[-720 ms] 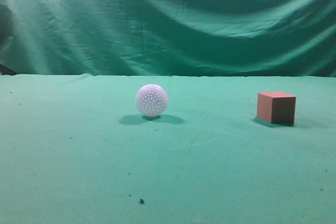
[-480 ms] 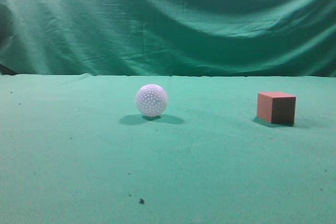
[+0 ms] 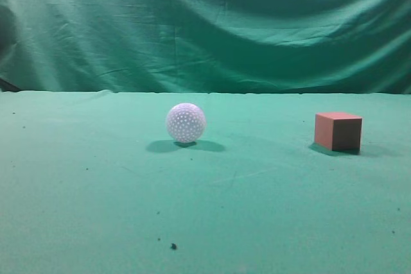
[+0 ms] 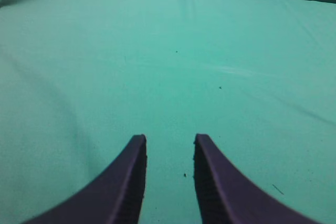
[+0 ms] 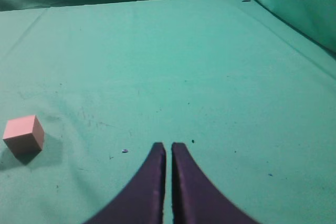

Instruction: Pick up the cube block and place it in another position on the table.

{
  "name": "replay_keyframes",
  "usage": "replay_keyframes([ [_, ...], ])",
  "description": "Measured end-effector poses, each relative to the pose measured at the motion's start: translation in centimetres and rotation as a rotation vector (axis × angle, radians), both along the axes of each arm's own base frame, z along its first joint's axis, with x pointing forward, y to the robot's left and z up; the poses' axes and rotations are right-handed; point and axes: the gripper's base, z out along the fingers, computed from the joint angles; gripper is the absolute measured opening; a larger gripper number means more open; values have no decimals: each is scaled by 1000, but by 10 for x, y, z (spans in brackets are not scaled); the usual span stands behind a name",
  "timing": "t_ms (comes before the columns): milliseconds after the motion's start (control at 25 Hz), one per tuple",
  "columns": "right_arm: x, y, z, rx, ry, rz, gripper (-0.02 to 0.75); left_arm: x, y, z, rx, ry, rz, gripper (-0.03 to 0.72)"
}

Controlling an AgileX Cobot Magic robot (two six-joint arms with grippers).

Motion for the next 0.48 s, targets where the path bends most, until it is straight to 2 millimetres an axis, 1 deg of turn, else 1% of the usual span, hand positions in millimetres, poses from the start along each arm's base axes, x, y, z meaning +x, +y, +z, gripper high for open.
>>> replay_keyframes([
  [120, 1, 0, 2, 13, -27, -1, 0, 0, 0, 0, 0, 0, 0, 262],
  [200, 3, 2, 9, 76, -100, -3, 0, 0, 0, 0, 0, 0, 0, 262],
  [320, 5, 0, 30, 179, -340, -29, 0, 0, 0, 0, 0, 0, 0, 262],
  [400, 3, -3, 45, 211, -509, -49, 0, 0, 0, 0, 0, 0, 0, 262],
  [440, 2, -4, 50, 221, -563, -56, 0, 0, 0, 0, 0, 0, 0, 262],
  [480, 1, -4, 54, 227, -578, -57, 0, 0, 0, 0, 0, 0, 0, 262],
])
